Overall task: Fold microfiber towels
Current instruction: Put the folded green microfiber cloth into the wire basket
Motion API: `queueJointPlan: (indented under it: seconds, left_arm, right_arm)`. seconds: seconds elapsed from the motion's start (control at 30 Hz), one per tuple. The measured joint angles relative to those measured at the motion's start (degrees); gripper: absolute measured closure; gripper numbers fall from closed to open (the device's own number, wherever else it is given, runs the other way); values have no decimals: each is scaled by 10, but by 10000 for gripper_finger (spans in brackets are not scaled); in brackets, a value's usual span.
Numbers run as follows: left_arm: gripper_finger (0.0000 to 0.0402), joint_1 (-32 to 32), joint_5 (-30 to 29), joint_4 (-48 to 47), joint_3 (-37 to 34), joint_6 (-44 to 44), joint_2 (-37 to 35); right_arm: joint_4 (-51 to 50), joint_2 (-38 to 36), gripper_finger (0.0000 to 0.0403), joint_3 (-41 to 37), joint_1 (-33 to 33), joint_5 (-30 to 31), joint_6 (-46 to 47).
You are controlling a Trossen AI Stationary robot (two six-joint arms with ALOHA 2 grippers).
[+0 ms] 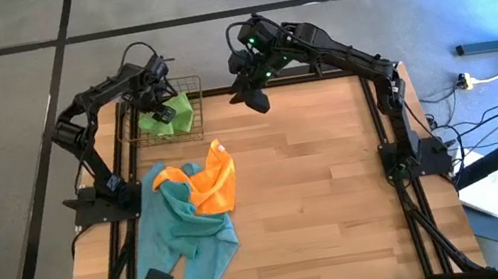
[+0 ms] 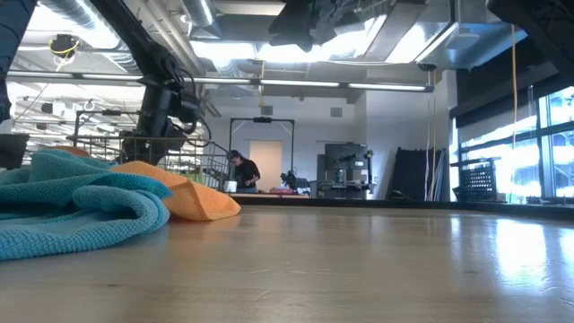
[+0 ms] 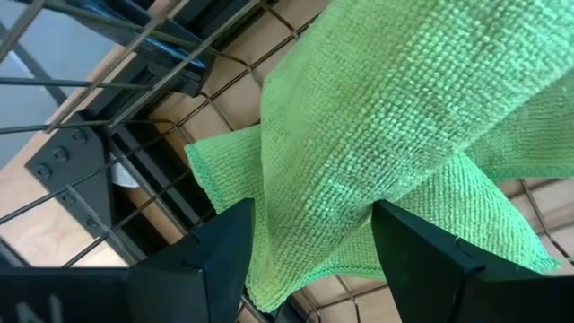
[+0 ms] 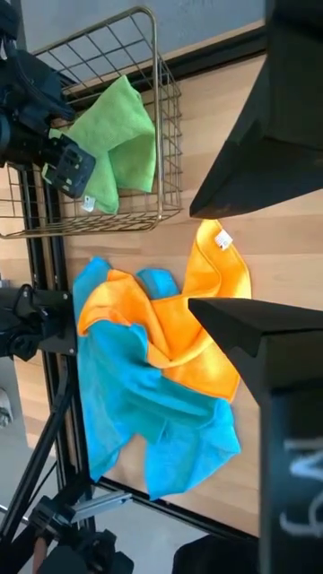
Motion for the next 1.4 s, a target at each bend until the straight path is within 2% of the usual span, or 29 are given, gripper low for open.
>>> queueJointPlan:
  seconds: [0.3,0.67,0.83,0.93,1.3,1.4]
  left_arm:
    - [215,4,10,-10,0,35,0]
    - [304,9,1,-25,0,54,0]
    - [356,8,0,-63,4,76,0]
    - [392,8,1,-97,24,77,0]
    - [401,-15,36,-161,144,112,-65]
    - [401,-18,50,-176,168,111,-80]
  right_arm:
    - [15,0,247,0,0,1,-12]
    - [31,0,247,0,0,4,-26]
    - [50,0,247,0,-6,59,-60]
    - [105,7,247,1,-15,86,-89]
    - [244,97,247,0,-33,73,-111]
    - [292,132,246,0,-33,19,-153]
